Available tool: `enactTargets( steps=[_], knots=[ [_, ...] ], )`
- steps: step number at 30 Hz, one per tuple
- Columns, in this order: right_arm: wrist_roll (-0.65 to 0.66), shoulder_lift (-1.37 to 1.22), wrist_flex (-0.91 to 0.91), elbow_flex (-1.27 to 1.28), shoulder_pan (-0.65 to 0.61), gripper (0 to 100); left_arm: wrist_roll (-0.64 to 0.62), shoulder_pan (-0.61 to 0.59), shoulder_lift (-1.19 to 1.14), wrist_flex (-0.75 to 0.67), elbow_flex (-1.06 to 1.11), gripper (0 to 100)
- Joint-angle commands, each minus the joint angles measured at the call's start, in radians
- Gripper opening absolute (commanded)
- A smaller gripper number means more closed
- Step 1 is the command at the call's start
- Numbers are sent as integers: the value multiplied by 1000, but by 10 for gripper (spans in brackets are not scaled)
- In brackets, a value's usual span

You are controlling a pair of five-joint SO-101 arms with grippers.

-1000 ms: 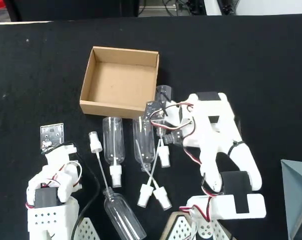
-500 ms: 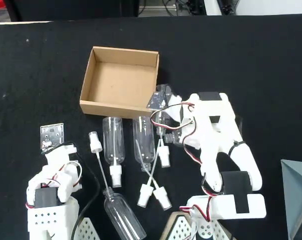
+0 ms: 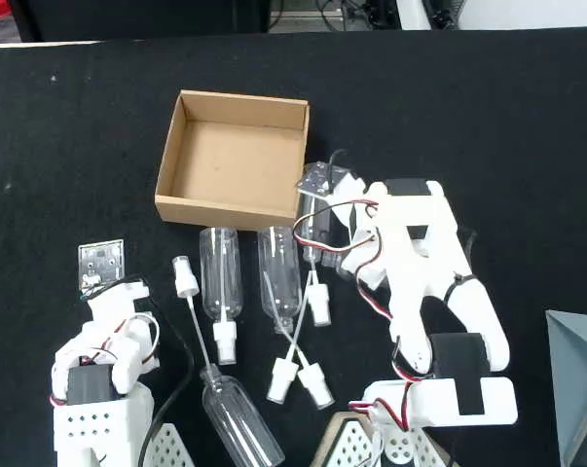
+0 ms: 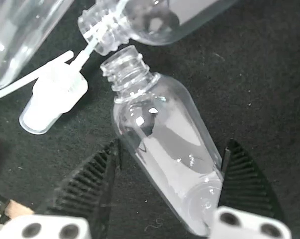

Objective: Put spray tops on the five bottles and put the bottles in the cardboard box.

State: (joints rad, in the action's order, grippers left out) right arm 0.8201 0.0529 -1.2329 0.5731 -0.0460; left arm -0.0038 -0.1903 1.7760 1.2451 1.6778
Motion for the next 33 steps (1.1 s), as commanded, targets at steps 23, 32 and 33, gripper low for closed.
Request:
enactTargets(
  steps=[23,32,33],
  knots=[
    [265,-1,-9,-10,-32,281,8,-8,11,9,25,30],
    [261,-1,54,-5,-71,280,8,-8,11,9,25,30],
    [261,-1,60,1,-71,280,8,-8,11,9,25,30]
  ],
)
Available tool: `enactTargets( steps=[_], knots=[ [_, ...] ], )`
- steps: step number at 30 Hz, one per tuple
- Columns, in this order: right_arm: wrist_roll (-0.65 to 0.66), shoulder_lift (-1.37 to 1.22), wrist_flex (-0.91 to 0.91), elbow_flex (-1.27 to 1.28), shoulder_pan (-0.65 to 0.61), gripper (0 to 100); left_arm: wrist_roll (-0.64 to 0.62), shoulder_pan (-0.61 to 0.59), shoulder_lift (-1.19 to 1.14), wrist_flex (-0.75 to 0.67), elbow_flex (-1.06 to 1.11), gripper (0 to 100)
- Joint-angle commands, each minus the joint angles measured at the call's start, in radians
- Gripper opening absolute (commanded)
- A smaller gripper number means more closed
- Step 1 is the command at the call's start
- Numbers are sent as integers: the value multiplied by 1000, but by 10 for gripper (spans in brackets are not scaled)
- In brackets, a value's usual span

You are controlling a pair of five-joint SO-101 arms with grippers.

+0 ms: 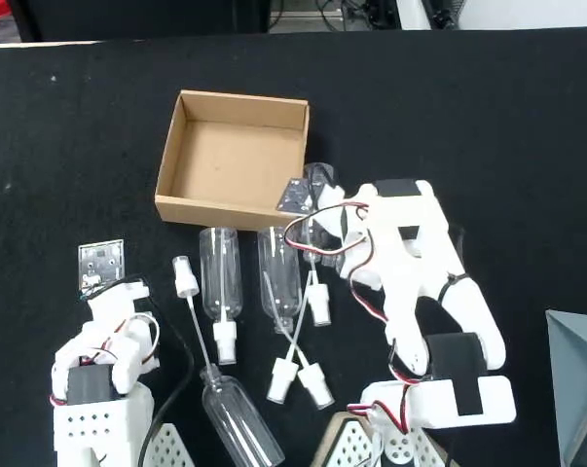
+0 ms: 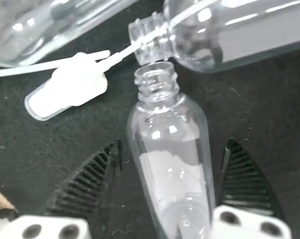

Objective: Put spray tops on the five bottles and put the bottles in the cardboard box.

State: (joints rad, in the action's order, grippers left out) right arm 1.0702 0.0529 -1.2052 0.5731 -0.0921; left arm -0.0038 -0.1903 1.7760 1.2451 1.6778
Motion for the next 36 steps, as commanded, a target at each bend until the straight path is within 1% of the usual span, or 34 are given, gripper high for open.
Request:
enactTargets(
  steps=[1,10,17,22,24,29,32,36],
  knots=[
    [11,-1,37,7,-25,280,8,-8,11,9,25,30],
    [14,-1,37,35,-20,276,8,-8,11,9,25,30],
    [11,-1,106,76,-20,276,8,-8,11,9,25,30],
    [9,1,101,82,-18,275,8,-8,11,9,25,30],
    [9,4,100,84,-18,250,8,-8,11,9,25,30],
    [9,8,98,82,-18,131,8,-8,11,9,25,30],
    [9,8,89,84,-18,113,8,-8,11,9,25,30],
    [9,10,15,62,-23,113,8,-8,11,9,25,30]
  ],
)
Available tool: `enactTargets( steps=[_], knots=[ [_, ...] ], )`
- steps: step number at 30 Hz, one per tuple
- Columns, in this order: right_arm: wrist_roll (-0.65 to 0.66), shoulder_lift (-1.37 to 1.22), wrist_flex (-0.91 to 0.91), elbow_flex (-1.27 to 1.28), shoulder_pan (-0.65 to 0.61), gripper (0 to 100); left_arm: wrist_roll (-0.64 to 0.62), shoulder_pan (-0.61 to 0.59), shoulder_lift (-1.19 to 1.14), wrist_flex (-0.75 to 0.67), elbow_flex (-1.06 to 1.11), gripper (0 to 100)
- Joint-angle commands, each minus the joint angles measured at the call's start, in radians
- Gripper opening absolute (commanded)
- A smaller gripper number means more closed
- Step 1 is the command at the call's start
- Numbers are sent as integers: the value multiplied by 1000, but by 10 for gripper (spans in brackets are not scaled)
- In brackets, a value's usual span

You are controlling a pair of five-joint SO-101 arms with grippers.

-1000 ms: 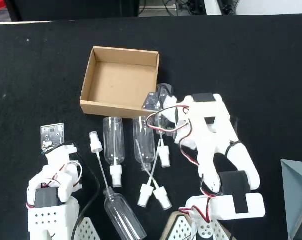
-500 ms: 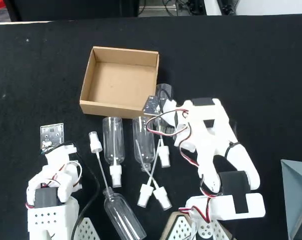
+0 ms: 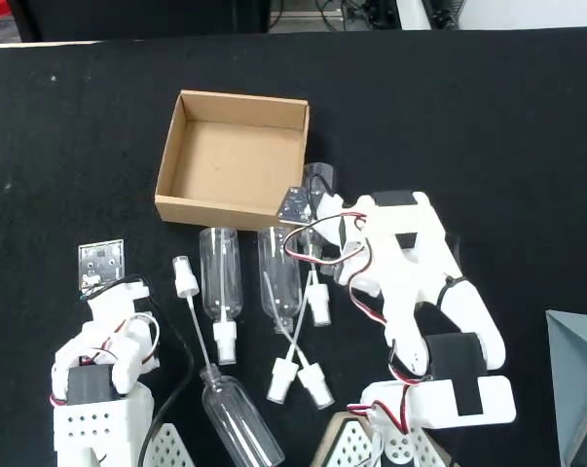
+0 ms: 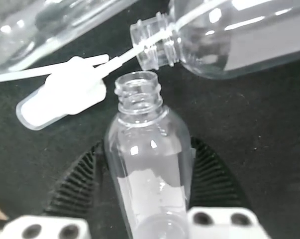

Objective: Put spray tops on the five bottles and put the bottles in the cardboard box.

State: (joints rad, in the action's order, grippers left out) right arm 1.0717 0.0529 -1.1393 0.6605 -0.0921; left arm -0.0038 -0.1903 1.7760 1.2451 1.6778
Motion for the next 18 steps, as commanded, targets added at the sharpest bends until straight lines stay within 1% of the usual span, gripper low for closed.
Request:
enactTargets(
  steps=[1,6,18],
  knots=[
    [8,10,-68,-35,-23,109,8,-8,11,9,25,30],
    [8,10,-141,-77,-23,73,8,-8,11,9,25,30],
    [6,12,-272,-134,-23,71,8,-8,11,9,25,30]
  ],
)
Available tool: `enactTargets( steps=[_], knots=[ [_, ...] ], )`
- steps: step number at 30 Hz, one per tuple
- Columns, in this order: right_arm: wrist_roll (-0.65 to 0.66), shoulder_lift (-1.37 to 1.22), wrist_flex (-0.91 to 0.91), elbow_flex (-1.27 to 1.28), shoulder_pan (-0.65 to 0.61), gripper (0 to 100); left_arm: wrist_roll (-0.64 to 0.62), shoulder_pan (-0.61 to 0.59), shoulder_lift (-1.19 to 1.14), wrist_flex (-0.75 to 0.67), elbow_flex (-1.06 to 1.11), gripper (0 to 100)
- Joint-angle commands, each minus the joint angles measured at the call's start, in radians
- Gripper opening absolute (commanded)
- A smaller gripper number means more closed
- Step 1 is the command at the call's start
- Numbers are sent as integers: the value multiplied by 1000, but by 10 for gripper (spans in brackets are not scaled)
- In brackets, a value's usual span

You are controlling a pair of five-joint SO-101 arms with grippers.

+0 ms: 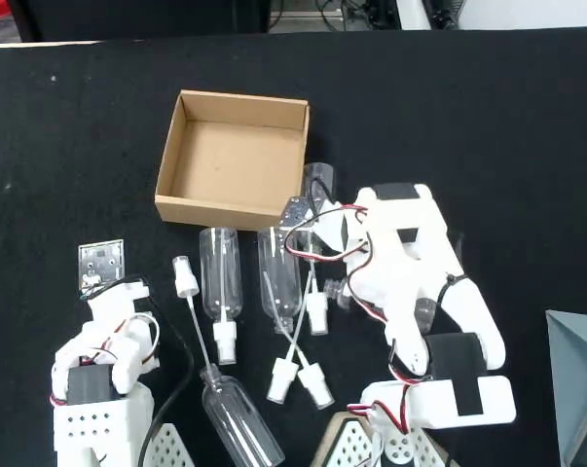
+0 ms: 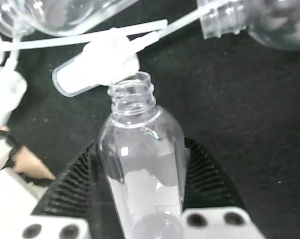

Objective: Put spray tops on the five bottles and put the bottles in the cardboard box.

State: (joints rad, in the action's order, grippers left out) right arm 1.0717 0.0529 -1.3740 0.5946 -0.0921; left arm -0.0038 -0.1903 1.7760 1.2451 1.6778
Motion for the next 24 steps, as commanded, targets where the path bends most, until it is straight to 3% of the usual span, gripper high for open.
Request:
enactTargets(
  steps=[1,16,24],
  knots=[
    [6,15,-48,-73,-23,71,8,-8,11,9,25,30],
    [-218,338,-97,-25,-26,71,8,-8,11,9,25,30],
    [-414,538,-95,-28,-60,71,8,-8,11,9,25,30]
  ],
)
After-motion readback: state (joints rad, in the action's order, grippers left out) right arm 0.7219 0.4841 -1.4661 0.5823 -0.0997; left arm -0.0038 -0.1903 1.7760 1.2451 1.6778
